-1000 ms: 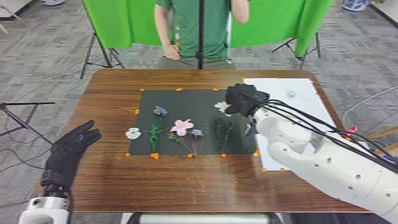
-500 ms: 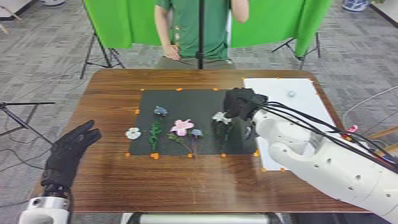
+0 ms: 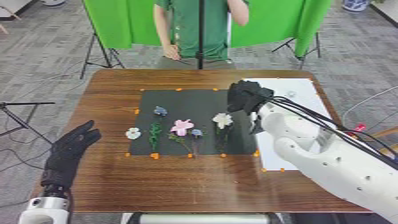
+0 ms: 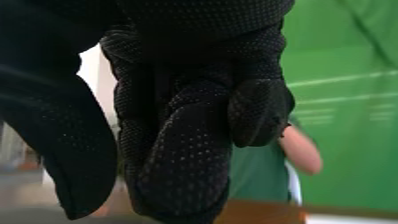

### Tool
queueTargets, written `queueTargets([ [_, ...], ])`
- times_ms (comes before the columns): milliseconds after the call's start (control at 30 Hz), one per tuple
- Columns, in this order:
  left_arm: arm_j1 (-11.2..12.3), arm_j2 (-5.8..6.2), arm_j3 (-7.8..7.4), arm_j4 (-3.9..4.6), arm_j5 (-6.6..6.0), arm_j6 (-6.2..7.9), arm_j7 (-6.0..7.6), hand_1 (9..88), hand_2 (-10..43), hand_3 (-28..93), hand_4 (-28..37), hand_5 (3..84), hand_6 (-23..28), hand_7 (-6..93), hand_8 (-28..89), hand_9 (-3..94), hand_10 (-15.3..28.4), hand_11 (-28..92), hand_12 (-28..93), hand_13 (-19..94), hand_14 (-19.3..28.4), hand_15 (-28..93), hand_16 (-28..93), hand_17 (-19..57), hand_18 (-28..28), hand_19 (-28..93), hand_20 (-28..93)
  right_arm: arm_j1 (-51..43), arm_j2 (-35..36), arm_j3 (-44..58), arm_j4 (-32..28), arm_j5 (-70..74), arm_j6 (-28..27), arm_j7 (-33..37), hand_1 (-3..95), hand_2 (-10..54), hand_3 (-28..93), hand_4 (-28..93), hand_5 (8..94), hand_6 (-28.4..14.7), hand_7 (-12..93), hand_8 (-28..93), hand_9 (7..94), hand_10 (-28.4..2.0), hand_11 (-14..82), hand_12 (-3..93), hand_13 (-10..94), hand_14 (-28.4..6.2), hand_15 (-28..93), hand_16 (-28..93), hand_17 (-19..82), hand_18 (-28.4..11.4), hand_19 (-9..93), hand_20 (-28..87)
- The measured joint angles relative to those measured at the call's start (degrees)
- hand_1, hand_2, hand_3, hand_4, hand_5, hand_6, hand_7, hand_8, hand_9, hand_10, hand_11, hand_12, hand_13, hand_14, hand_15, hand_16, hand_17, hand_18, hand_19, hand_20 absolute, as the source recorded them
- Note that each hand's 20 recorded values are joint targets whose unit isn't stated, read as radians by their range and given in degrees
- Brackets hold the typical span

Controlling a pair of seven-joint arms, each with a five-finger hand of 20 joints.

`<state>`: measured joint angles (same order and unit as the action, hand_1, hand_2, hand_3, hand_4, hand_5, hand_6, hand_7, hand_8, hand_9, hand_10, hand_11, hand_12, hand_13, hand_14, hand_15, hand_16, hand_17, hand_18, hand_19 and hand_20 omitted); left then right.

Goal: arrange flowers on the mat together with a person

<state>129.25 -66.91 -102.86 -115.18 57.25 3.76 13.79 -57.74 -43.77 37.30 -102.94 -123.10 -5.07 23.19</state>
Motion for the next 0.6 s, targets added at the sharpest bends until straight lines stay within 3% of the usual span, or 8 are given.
queueTargets([
  [133, 0.03, -0.02, 0.0, -0.02, 0.0, 0.0, 0.01, 30.7, -9.5, 66, -20.9, 44.0, 2.3, 11.3, -6, 43.6, 12.7, 15, 14, 36, 16.1, 10, 5, 5.9, 11.7, 1, 18, -5.06, 1.2, 9.34, -5.73, 0.75, 3.1, 0.79, 41.4, -9.5, 71, -27, 67.7, 2.6, 17, -10, 76.7, -11.0, 11.2, 14.4, 94, -0.3, 45, 26, 61, -11.1, 93, 23],
  [200, 0.04, -0.04, 0.0, -0.02, 0.01, 0.0, 0.02, 30.8, -9.5, 66, -21.0, 44.1, 2.1, 11.5, -6, 43.6, 12.7, 15, 14, 36, 16.1, 10, 5, 5.9, 11.7, 1, 18, -8.32, 1.74, 15.11, -8.92, 2.56, 6.79, 1.2, 41.0, -9.5, 69, -24, 66.8, 2.1, 17, -10, 73.2, -11.7, 10.3, 15.0, 90, -2.5, 38, 28, 55, -11.5, 88, 21],
  [267, 0.05, -0.06, 0.0, -0.02, 0.01, 0.0, 0.03, 30.7, -9.5, 66, -21.0, 44.0, 2.2, 11.6, -6, 43.6, 12.7, 15, 14, 36, 16.0, 11, 5, 5.9, 11.7, 1, 18, -12.07, 1.94, 21.24, -11.82, 6.14, 12.32, 1.16, 36.0, -9.5, 68, -20, 64.4, 1.3, 17, -10, 67.7, -12.8, 9.3, 15.0, 79, -7.0, 31, 26, 46, -13.6, 74, 26],
  [300, 0.07, -0.09, 0.01, -0.03, 0.01, 0.0, 0.03, 30.7, -9.5, 66, -21.1, 44.1, 2.1, 11.7, -6, 43.6, 12.7, 15, 14, 36, 15.9, 11, 5, 5.9, 11.7, 1, 18, -14.16, 1.92, 24.38, -13.1, 8.66, 15.78, 0.7, 29.5, -7.0, 69, -19, 62.1, 0.5, 17, -10, 62.1, -13.9, 8.3, 14.4, 68, -10.7, 24, 24, 38, -15.2, 59, 31],
  [333, 0.1, -0.11, 0.01, -0.03, 0.01, 0.0, 0.03, 30.7, -9.5, 66, -21.1, 44.1, 2.1, 11.7, -6, 43.6, 12.6, 15, 14, 36, 15.9, 11, 5, 5.9, 11.7, 1, 18, -16.29, 1.84, 27.34, -14.12, 11.46, 19.35, -0.5, 26.0, -5.0, 68, -18, 60.1, 0.1, 16, -10, 58.5, -14.4, 7.8, 14.0, 62, -12.3, 20, 24, 33, -15.7, 49, 33],
  [400, 0.16, -0.15, 0.04, -0.03, 0.01, 0.0, 0.02, 30.7, -9.5, 66, -21.2, 44.1, 2.1, 11.8, -6, 43.6, 12.6, 15, 14, 36, 15.9, 11, 5, 5.9, 11.7, 1, 18, -20.93, 1.19, 33.18, -14.99, 17.91, 26.26, -6.16, 19.2, -1.6, 70, -18, 53.4, -0.3, 14, -9, 49.1, -14.7, 6.1, 13.0, 48, -14.5, 15, 23, 24, -16.1, 27, 33],
  [467, 0.21, -0.21, 0.05, -0.03, 0.01, 0.0, 0.02, 30.7, -9.5, 66, -21.3, 44.1, 2.1, 11.8, -6, 43.6, 12.6, 15, 14, 36, 15.9, 11, 5, 5.9, 11.7, 1, 18, -25.86, -0.49, 38.98, -14.81, 24.37, 31.01, -14.58, 14.9, 0.1, 70, -18, 47.1, -0.6, 11, -8, 42.6, -15.0, 4.6, 12.5, 38, -15.8, 10, 22, 20, -16.6, 17, 30],
  [600, 0.24, -0.45, 0.09, -0.03, 0.02, -0.04, -0.09, 30.7, -9.5, 66, -21.3, 44.2, 2.3, 11.7, -6, 43.7, 12.8, 15, 14, 36, 16.0, 11, 5, 5.9, 11.6, 1, 18, -36.03, -7.53, 50.74, -14.57, 34.6, 31.28, -28.56, 8.0, 3.3, 70, -17, 40.7, -0.7, 7, -7, 36.9, -15.1, 3.1, 11.5, 30, -15.5, 7, 19, 17, -16.8, 10, 27],
])
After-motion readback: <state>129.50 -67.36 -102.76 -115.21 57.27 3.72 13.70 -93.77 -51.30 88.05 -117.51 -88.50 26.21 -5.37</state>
